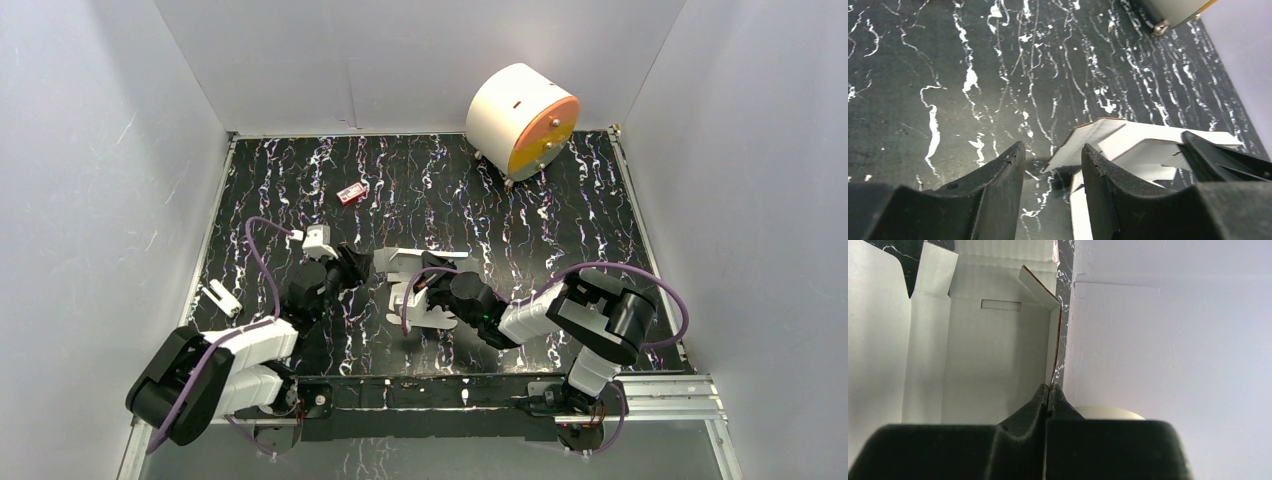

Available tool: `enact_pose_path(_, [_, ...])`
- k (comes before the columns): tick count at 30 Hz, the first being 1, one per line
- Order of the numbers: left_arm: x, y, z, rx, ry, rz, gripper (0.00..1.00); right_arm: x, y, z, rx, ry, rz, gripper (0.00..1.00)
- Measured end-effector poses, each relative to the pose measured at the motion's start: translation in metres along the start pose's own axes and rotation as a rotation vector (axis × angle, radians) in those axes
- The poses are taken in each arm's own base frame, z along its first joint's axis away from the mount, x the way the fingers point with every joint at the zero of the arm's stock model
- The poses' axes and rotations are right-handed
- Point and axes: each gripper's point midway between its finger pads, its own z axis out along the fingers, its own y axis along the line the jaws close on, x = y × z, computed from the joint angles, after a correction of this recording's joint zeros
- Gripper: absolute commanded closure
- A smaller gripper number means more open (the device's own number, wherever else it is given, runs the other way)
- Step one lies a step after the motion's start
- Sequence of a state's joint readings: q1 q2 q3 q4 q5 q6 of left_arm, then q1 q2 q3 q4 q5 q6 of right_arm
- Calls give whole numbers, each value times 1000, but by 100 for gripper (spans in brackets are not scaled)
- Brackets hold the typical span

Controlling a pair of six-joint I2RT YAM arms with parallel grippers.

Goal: Fold the paper box

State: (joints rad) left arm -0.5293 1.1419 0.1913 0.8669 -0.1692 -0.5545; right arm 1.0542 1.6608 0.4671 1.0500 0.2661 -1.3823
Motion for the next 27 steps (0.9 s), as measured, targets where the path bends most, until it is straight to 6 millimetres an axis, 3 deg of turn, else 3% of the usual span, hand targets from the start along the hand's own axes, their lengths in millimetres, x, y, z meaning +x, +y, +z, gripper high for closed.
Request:
enact_pose_path(6, [15, 16, 8, 0, 72, 36, 56, 0, -1, 0, 0, -2, -13, 100])
enact_pose_path(13, [23, 1, 16, 109, 121, 71, 60, -1, -1, 0, -1, -5, -25, 100])
enact_pose_path(27, [35, -7, 23, 200, 172, 183, 98, 0, -2, -1, -1, 6, -74, 100])
